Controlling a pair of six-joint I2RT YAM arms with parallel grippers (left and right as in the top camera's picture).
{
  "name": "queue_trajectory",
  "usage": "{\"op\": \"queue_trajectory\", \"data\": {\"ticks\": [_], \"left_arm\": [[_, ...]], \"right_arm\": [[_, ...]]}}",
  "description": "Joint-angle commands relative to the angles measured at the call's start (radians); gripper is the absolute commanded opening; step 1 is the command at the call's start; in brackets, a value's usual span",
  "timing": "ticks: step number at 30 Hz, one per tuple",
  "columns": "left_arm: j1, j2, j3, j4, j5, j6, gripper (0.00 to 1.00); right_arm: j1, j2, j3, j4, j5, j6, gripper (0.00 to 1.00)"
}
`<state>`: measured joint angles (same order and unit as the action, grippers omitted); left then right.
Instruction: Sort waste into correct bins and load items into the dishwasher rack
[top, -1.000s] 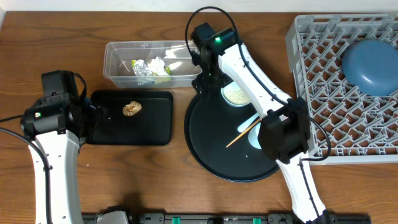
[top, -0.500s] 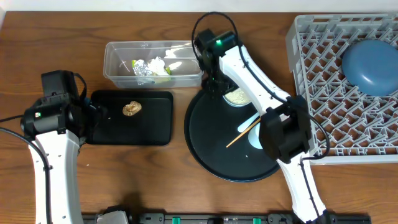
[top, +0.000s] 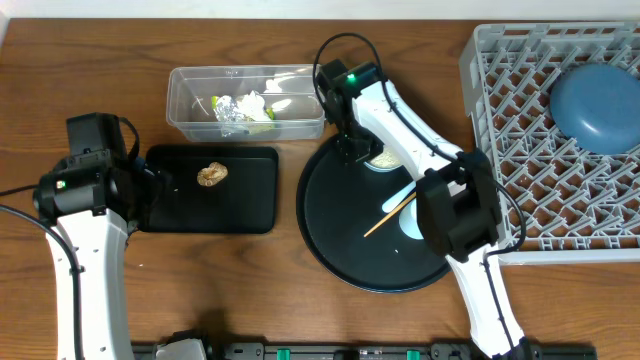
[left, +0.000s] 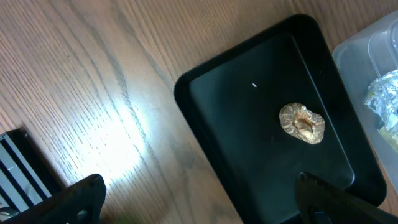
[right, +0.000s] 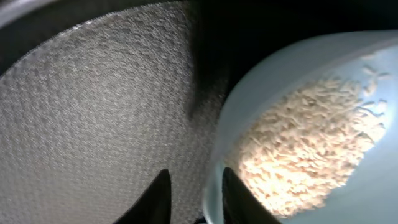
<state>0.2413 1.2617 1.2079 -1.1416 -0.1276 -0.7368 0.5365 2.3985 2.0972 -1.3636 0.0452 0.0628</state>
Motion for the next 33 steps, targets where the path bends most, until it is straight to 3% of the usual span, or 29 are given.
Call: {"op": "queue_trajectory", "data": {"ticks": [1,4,12,19,20,22,23,33], "left_arm": [[0.005,0.006,-0.008,-0.002,-0.015,-0.009,0.98],[0.005,0.006,-0.008,-0.002,-0.016,-0.009,0.98],[0.005,0.006,-0.008,-0.002,-0.016,-0.009,0.98],[0.005,0.006,-0.008,-0.002,-0.016,-0.009,0.98],[0.005,0.006,-0.008,-0.002,-0.015,-0.009,0.98],[0.005,0.006,-0.008,-0.002,-0.016,-0.009,0.98],[0.005,0.006,-0.008,-0.002,-0.015,-0.009,0.98],[0.005,0.006,-0.008,-0.002,-0.016,-0.009,0.98]], "right_arm": [[-0.030,-0.003,0.016,-0.016,0.011,0.010,0.13],[-0.041,-0.005,0.058,-0.049,0.010,0.012,0.01],[-0.082,-0.053,0.214,-0.138,-0.059,0.010,0.01],[-0.154,-0.178,0.272,-0.149,-0.263,-0.068,0.01],[-0.163,-0.189,0.272,-0.152,-0.267,-0.068,0.07],[-0.171,-0.196,0.272,-0.170,-0.259,-0.068,0.34],[-0.171,-0.195,0.270,-0.182,-0.254,-0.068,0.38],[-0.099,-0.188,-0.018,-0.019,-0.127,0.024,0.40]]}}
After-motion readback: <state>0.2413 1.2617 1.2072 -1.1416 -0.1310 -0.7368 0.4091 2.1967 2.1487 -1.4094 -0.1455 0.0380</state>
